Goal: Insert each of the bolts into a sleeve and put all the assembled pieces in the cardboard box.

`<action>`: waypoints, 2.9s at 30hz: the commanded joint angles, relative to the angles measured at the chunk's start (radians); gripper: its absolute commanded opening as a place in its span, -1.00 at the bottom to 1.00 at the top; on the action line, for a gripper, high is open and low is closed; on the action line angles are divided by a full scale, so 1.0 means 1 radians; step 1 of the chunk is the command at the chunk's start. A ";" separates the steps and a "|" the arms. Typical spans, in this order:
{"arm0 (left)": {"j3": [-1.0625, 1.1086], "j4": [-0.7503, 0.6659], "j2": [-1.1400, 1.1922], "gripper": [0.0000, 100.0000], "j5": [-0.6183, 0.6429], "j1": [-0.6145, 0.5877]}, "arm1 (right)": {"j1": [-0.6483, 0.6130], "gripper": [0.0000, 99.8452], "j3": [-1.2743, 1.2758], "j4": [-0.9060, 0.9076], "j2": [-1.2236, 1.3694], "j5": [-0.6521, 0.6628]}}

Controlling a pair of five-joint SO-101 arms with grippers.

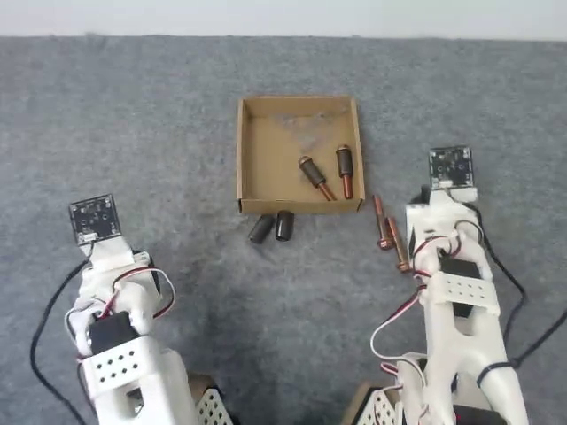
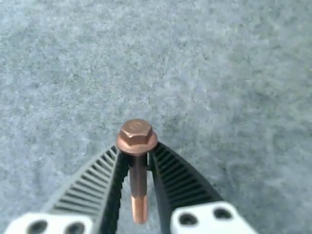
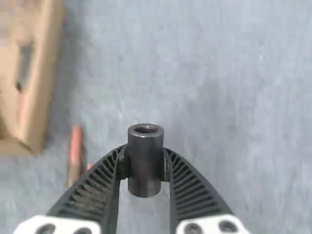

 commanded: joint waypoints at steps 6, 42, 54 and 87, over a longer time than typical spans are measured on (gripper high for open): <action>-0.004 -0.003 -0.037 -0.98 -0.009 -0.003 | -0.116 -0.99 -0.018 -0.291 0.019 0.012; 0.027 -0.038 -0.043 -0.98 -0.066 0.040 | -0.519 -0.99 0.396 -1.876 0.780 -0.094; 0.028 -0.037 -0.043 -0.98 -0.066 0.040 | -0.630 -0.99 0.439 -1.870 0.780 -0.160; -0.054 -0.594 -0.044 -0.98 0.491 0.124 | -0.751 -0.99 0.434 -1.781 0.791 -0.158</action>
